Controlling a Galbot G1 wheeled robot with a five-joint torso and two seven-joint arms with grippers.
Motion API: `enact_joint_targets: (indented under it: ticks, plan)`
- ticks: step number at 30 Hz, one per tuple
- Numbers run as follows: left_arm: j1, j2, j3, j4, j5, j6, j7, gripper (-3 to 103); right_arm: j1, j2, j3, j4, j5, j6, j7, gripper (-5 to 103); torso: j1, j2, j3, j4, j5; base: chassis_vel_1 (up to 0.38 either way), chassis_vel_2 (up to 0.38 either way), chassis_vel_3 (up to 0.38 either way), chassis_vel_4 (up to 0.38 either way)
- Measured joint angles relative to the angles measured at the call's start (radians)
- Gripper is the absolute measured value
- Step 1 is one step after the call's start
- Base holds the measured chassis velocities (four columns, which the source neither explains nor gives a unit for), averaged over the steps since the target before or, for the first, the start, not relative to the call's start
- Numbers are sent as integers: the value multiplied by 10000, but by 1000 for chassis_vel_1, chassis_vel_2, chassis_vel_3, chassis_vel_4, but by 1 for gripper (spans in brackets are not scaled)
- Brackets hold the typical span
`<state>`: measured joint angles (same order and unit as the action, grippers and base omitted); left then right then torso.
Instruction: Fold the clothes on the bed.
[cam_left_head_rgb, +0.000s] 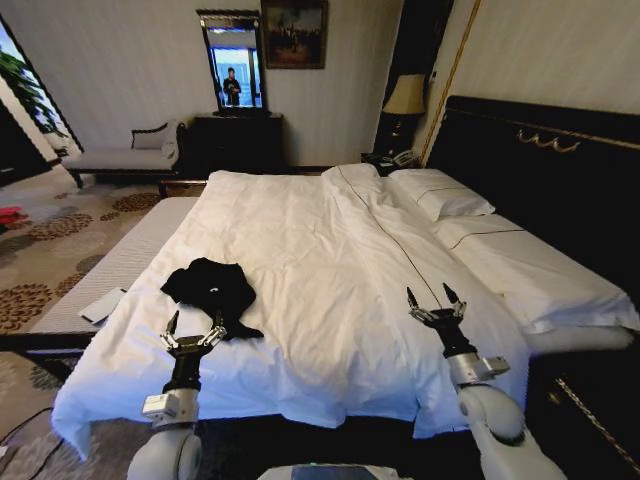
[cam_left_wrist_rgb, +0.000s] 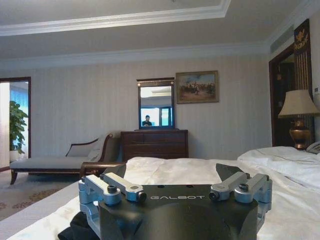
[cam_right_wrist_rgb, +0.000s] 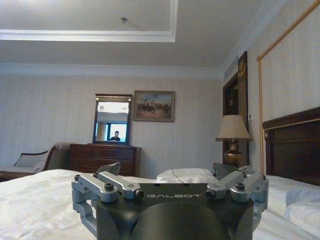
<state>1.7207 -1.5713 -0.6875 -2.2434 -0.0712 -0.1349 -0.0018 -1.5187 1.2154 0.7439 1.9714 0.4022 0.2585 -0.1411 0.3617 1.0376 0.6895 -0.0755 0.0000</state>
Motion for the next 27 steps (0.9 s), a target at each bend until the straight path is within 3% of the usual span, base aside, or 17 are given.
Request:
enact_joint_targets:
  ticks: [27]
  plan:
    - [0,12,-67,3,-45,-35,1,100,59,359,-170,-262,-354,112,-47,100,0,0,0,0,0,0,0,0,0]
